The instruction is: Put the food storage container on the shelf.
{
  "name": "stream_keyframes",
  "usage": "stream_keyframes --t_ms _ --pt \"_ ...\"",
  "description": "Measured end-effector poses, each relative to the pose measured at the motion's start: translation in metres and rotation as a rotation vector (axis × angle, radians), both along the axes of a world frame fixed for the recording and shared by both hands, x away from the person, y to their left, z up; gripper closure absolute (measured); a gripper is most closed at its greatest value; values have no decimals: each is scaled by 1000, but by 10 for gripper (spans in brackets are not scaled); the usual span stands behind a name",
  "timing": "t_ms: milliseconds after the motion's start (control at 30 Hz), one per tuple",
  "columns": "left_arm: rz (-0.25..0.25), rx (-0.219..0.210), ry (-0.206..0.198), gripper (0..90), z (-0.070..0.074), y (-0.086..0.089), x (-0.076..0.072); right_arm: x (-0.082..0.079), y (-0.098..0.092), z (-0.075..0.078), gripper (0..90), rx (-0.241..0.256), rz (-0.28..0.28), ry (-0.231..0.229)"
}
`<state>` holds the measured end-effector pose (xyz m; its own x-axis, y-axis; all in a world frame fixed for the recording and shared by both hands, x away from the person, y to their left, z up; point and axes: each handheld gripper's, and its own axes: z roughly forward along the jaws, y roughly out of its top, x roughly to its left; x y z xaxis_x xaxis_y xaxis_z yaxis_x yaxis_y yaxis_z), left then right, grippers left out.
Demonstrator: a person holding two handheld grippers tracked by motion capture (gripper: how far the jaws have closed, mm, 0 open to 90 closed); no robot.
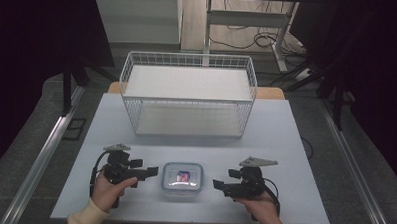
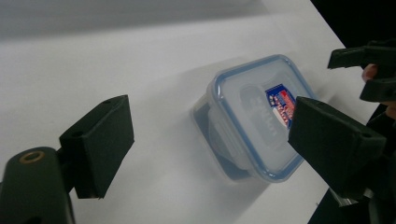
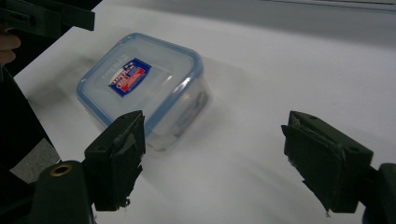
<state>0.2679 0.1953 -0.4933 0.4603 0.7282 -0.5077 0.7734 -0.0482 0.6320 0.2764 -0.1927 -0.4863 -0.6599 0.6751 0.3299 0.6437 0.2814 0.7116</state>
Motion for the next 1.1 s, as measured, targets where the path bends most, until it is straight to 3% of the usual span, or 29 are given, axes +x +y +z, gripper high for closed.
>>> stream_keyframes --t_ms 167,267,467,533,567,700,933,1000,1100 --pt "-35 -1 2 149 -1 -7 4 6 16 -1 209 0 9 24" --pt "-64 11 9 175 -7 -15 6 11 29 -7 212 15 6 68" --pt "-85 -8 24 195 -9 -20 6 14 36 -13 219 36 2 95" --pt "-100 -39 47 195 -10 -21 6 15 37 -14 220 42 1 99" --pt "-108 -99 77 197 -13 -21 7 15 38 -15 220 51 -1 109" --pt "-110 -107 99 203 -17 -21 7 15 41 -17 222 65 -2 133" --pt "-126 -85 115 229 -24 -27 9 16 52 -28 232 76 12 191" --pt "-135 -145 160 245 -31 -27 10 17 54 -30 239 83 12 205" --pt "-142 -168 190 261 -35 -27 11 17 55 -32 243 89 17 218"
